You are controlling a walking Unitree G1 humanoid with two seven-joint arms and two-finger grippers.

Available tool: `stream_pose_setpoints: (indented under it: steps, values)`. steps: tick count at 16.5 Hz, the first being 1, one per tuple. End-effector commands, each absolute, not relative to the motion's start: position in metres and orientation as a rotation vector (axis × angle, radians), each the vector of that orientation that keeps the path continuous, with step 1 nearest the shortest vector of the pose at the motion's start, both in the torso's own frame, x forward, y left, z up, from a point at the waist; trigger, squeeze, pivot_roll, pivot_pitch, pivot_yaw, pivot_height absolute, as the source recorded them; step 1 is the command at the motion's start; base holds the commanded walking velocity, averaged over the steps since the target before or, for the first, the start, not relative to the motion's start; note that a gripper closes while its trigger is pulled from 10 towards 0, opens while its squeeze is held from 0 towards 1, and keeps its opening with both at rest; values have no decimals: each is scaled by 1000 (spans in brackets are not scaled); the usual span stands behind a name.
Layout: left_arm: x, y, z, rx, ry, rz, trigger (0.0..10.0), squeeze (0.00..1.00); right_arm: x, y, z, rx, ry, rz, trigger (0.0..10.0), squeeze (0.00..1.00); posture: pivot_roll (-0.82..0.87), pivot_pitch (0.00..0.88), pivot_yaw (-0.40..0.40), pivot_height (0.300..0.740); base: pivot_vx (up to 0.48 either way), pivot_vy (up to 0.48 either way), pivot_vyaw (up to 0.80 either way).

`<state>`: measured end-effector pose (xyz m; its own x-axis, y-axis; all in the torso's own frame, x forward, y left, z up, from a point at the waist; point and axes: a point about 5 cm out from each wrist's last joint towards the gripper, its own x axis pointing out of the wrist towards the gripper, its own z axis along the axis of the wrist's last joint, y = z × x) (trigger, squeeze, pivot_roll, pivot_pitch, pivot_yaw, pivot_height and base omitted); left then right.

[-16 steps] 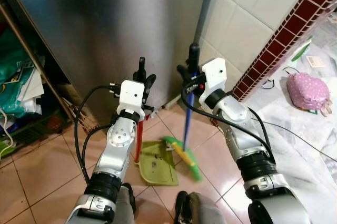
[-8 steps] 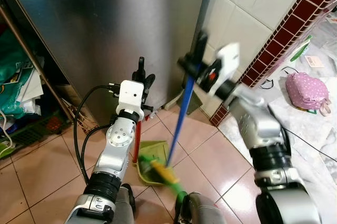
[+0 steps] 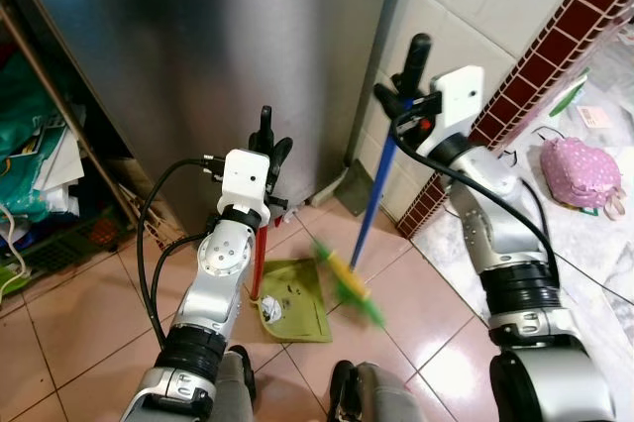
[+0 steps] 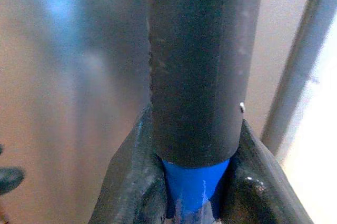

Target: Sweep floor

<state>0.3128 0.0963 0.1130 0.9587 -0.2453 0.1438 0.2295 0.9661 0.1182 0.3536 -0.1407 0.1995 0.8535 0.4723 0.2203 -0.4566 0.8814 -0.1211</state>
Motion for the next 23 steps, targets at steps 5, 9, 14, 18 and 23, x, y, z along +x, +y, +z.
stream_pose_setpoints:
  steps: [5, 9, 14, 18, 23]
  values:
    - [306, 107, 120, 105, -179, -221, 10000, 0, 358, -163, 194, -125, -250, 270, 10000, 0, -17, 147, -63, 740, 0, 0, 0]
    - [300, 113, 129, 88, -182, -200, 10000, 0, 337, -182, 159, -102, -151, 81, 10000, 0, 2, 137, -73, 740, 0, 0, 0]
    - [282, 117, 133, 43, -157, -218, 10000, 0, 328, -173, 132, -65, -86, -5, 10000, 0, 9, 123, -44, 740, 0, 0, -614]
    - [281, 118, 133, 26, -128, -245, 10000, 0, 333, -167, 132, -77, -86, 0, 10000, 0, 2, 118, -35, 740, 0, 0, -286]
    - [280, 110, 137, 41, -133, -280, 10000, 0, 335, -170, 128, -86, -70, -13, 10000, 0, 1, 115, -41, 740, 0, 0, -769]
